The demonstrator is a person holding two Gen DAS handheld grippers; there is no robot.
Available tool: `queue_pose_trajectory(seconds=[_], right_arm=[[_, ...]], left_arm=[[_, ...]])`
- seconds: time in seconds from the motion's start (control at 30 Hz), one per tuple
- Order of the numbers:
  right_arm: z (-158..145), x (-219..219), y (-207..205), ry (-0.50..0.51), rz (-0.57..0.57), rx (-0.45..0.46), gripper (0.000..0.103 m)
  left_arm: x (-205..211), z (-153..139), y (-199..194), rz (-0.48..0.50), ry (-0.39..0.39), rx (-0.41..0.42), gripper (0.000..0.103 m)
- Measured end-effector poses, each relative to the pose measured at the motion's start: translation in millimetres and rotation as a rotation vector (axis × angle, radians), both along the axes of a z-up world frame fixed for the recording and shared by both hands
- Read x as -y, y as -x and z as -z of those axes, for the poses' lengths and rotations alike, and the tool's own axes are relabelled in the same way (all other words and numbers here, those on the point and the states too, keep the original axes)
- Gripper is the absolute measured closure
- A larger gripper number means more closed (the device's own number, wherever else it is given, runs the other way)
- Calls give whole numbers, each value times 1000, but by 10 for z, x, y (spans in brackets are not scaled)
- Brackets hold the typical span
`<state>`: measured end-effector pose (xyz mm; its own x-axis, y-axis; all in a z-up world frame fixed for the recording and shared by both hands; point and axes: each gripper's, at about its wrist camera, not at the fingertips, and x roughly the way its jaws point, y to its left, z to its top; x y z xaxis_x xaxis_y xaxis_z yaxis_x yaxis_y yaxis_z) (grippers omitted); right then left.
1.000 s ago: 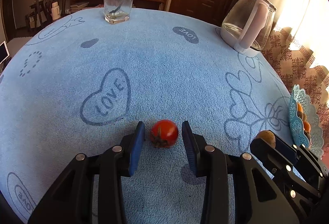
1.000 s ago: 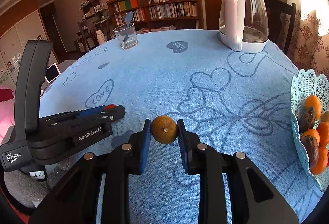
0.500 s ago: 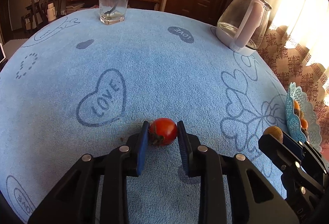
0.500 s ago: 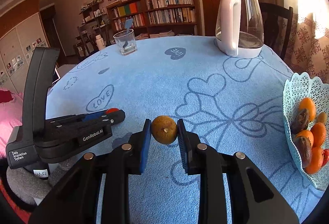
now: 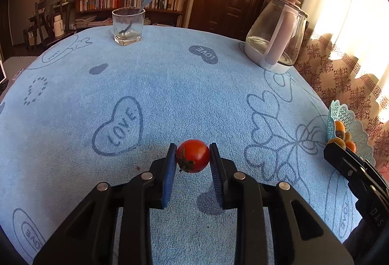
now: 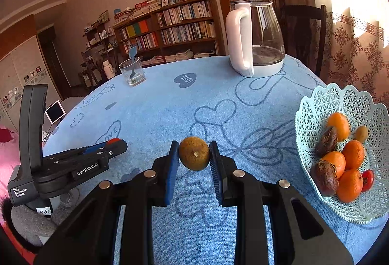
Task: Organize fruits
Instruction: 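Carry the small brown fruit into the teal basket and open the right gripper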
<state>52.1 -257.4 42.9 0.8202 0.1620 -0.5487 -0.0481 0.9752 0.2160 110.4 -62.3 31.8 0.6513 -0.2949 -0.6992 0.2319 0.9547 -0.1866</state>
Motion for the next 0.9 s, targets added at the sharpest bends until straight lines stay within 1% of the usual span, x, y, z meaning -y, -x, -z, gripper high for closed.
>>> queue_pose_trajectory(seconds=[0.2, 0.3, 0.47, 0.73, 0.9], right_arm=[[-75, 317, 90, -38, 76, 25, 77], [-100, 468, 126, -42, 110, 30, 77], [-118, 802, 221, -63, 177, 25, 77], [-86, 1449, 442, -128, 309, 9, 77], [-35, 1689, 556, -140, 362, -5, 77]], left_arm=[[62, -20, 63, 18, -2, 15, 76], [92, -29, 84, 27, -4, 19, 76], [133, -43, 116, 41, -5, 24, 76], [166, -39, 140, 52, -11, 25, 76], [194, -33, 154, 58, -17, 25, 76]])
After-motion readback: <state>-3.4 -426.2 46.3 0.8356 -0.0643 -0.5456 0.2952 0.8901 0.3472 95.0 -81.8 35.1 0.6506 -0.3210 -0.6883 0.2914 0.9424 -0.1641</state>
